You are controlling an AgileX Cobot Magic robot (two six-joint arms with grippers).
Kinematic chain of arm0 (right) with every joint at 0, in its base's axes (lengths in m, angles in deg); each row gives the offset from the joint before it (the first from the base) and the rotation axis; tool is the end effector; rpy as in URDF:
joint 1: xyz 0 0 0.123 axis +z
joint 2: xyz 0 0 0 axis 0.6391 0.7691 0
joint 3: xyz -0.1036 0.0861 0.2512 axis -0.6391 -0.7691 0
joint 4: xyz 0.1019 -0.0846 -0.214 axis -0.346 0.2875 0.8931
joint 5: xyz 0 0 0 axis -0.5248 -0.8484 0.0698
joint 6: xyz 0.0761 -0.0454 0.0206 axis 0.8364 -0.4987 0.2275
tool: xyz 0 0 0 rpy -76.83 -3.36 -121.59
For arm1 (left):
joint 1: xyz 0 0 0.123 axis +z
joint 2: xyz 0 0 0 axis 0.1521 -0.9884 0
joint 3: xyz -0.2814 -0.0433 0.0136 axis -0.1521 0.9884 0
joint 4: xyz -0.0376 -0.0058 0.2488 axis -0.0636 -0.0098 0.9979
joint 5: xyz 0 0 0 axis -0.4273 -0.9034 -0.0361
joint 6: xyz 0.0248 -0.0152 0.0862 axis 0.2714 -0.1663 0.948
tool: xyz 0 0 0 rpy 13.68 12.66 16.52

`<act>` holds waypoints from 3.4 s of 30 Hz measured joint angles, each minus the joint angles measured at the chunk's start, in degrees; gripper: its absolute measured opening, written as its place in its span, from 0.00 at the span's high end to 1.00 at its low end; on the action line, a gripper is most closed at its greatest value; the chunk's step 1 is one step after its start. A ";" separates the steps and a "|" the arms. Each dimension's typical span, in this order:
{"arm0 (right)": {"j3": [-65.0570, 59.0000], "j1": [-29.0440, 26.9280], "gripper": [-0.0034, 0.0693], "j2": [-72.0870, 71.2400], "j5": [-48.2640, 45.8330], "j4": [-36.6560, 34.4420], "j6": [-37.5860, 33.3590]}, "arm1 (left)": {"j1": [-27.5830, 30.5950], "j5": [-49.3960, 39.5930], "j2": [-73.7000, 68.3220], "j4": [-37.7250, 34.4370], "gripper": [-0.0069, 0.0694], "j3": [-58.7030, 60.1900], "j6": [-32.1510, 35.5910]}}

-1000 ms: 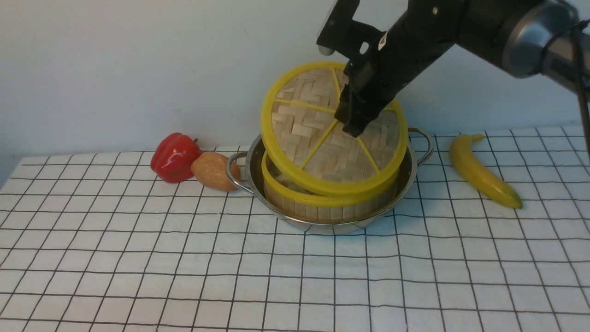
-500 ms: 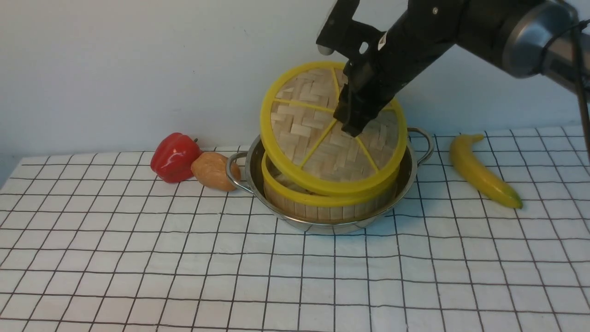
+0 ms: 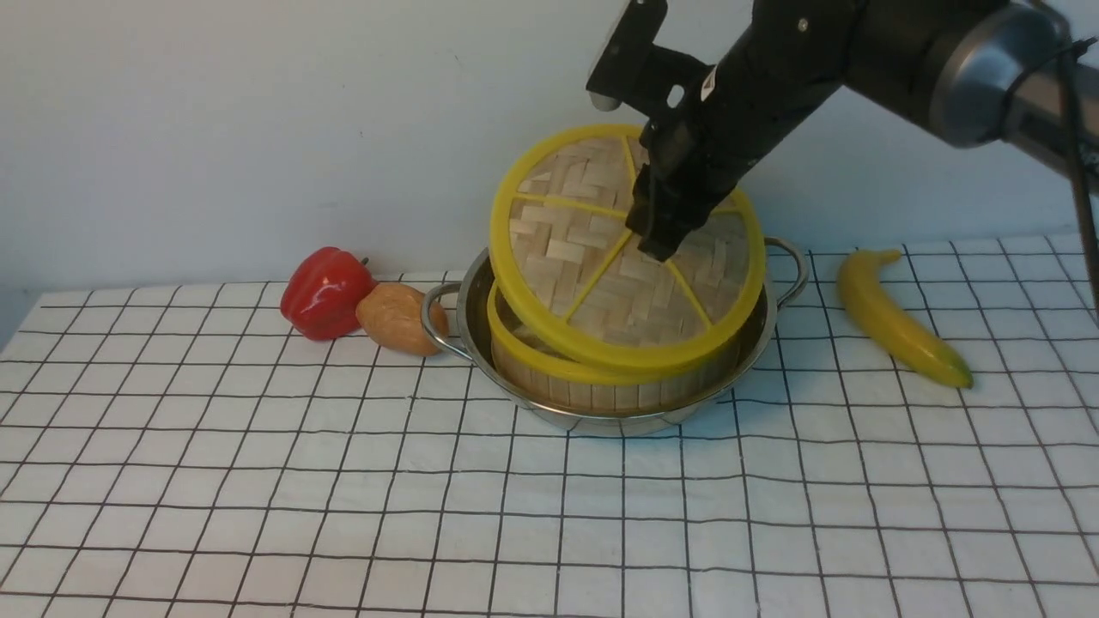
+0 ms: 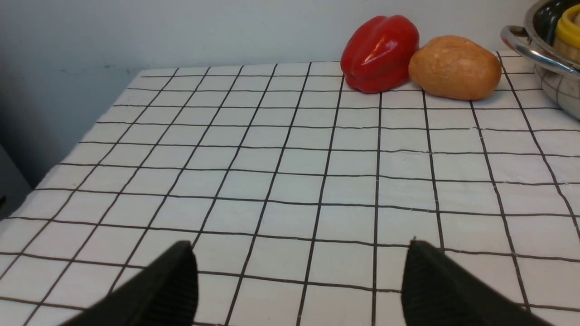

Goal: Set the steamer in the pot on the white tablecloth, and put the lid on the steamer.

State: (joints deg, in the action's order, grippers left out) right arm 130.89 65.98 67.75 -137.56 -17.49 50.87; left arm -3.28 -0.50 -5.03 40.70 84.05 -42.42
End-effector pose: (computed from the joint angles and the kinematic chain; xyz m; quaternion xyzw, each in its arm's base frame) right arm 0.4219 0.2214 0.2856 -0.5008 0.8255 0.0452 0.2563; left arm 0.0519 0.0089 0.1764 -0.0255 0.8047 0.0644 0.5896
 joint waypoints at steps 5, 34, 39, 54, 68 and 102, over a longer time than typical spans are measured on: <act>0.00 0.00 0.76 0.00 -0.14 0.12 0.34 | 0.00 0.00 0.00 0.00 0.18 0.00 0.00; 0.24 0.00 0.76 4.72 4.27 -1.61 -2.76 | 0.00 0.00 0.00 0.00 0.18 0.00 0.00; 0.24 0.00 0.76 4.79 5.57 -1.66 -3.88 | 0.00 0.00 0.00 0.00 0.18 0.00 0.00; 0.37 0.02 0.76 5.64 7.59 -3.38 -6.48 | 0.00 0.00 0.00 0.00 0.18 0.00 0.00; 0.47 0.02 0.76 8.30 9.69 -3.75 -6.81 | 0.00 0.00 0.00 0.00 0.18 0.00 0.00; 0.46 0.02 0.43 -13.52 22.34 8.93 17.11 | 0.00 0.00 0.00 0.00 0.18 0.00 0.00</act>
State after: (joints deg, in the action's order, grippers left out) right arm 131.35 66.00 54.24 -115.22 -8.56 67.97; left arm -3.28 -0.50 -5.03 40.70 84.05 -42.42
